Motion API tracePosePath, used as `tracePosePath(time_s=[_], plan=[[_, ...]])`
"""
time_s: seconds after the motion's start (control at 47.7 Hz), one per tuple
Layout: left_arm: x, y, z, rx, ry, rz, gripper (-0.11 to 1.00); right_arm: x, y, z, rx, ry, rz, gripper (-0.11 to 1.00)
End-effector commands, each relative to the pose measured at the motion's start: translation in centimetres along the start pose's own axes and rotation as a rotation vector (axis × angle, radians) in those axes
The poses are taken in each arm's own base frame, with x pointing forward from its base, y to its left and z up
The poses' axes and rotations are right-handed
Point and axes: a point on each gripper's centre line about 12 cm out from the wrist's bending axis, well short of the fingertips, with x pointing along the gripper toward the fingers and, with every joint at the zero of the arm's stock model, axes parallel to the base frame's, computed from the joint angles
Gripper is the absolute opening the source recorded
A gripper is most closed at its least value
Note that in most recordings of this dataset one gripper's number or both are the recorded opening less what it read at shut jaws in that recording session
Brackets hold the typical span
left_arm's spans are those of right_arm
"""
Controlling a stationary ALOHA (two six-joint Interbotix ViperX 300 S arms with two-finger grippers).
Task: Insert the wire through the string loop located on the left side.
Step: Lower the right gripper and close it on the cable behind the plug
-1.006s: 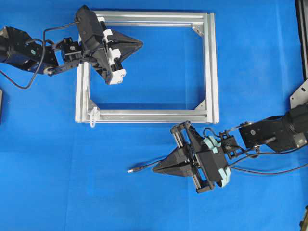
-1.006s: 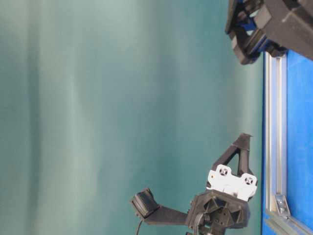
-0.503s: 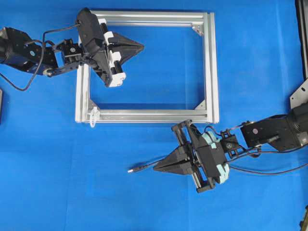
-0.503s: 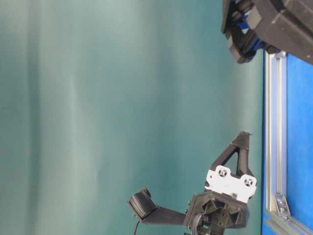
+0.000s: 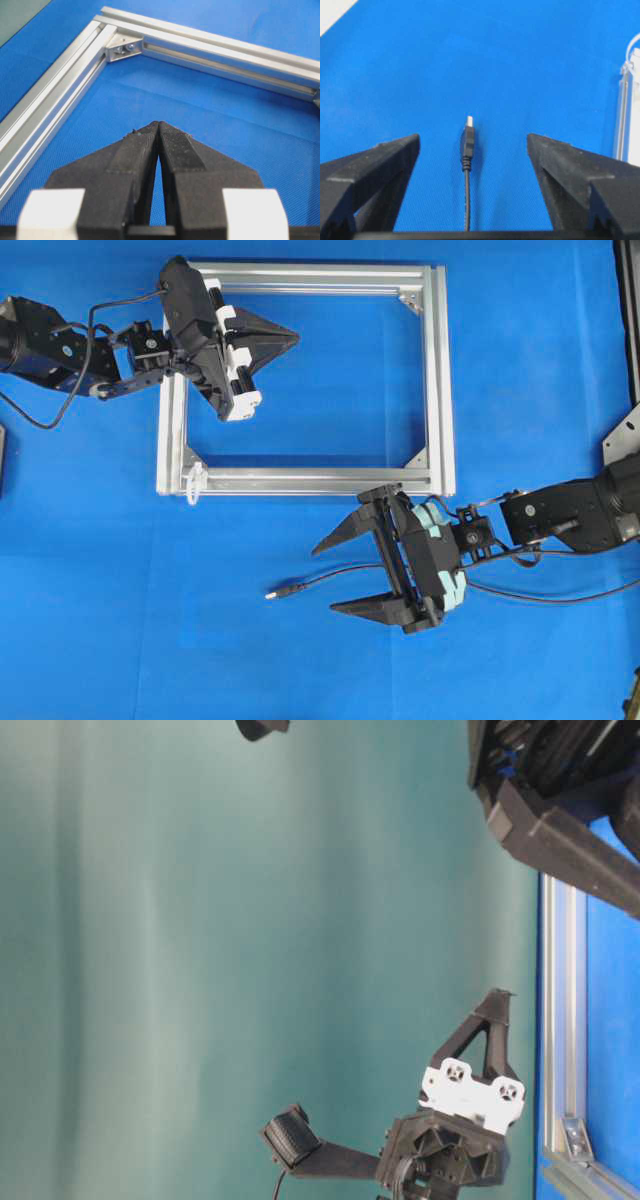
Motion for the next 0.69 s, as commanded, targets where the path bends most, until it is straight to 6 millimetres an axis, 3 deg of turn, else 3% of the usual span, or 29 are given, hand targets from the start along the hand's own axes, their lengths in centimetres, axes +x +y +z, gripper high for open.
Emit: tracePosePath(time_s=[0.0, 0.168, 0.671], plan=[[-0.2, -0.1, 1.6, 0.001, -0.046, -0.005, 0.0, -0.2, 0.0, 1.8, 0.007, -0.051, -0.004, 0.89], [-0.1, -0.1, 1.6, 0.002, -0.046, -0.004, 0.0, 0.2, -0.1, 1.1, 0.016, -0.031, -0.011, 0.9], [-0.2, -0.1, 1.4, 0.0, -0.035, -0.005, 0.0, 3.1, -0.6, -4.0, 0.075, 0.067, -0.064, 0.9]])
